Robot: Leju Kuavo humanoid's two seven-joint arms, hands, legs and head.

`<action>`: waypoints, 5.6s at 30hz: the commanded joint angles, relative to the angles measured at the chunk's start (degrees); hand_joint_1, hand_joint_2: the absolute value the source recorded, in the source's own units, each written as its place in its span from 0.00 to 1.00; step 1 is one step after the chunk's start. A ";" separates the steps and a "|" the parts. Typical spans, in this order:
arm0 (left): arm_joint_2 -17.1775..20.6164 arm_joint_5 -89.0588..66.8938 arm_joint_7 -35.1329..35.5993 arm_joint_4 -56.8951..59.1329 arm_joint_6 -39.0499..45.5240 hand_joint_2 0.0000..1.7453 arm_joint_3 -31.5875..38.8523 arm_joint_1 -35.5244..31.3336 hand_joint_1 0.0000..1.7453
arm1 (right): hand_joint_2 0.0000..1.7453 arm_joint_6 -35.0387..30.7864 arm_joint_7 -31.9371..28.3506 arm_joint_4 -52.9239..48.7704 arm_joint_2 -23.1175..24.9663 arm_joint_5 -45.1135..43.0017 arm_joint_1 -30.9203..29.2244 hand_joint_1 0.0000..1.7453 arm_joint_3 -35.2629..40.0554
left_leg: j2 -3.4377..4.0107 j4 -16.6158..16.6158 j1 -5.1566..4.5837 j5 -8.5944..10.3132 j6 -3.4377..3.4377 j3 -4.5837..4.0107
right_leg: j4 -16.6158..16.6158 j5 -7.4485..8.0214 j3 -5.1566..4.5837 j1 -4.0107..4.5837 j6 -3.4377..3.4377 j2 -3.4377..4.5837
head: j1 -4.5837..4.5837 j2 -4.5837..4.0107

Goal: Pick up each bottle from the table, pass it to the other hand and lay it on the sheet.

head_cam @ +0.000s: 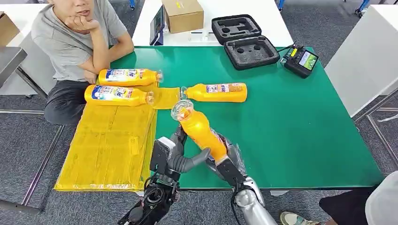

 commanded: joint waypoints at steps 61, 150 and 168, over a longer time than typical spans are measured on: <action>-0.85 4.55 -3.13 11.17 1.88 1.00 -5.82 -6.21 1.00 | 1.00 3.84 -0.05 11.23 2.17 -3.28 -6.04 0.38 12.26 | -0.01 -0.02 0.05 -0.10 -0.08 0.30 | -0.01 -0.11 0.28 0.04 -0.09 0.04 | 0.00 0.00; 28.80 -57.11 16.35 8.83 -1.15 1.00 2.07 -21.62 1.00 | 1.00 7.37 -0.05 -0.96 0.36 -12.32 2.00 0.00 13.86 | 0.06 0.02 0.17 0.04 -0.18 0.17 | 0.05 -0.05 0.11 0.15 -0.10 0.10 | 0.02 0.00; 35.19 -66.12 17.24 15.24 -16.74 1.00 -4.29 -31.75 0.92 | 1.00 7.90 -0.05 0.26 -0.06 -14.36 1.34 0.00 14.78 | -0.08 0.05 0.23 0.06 -0.21 0.16 | 0.09 -0.11 0.14 0.17 -0.11 -0.03 | 0.02 0.00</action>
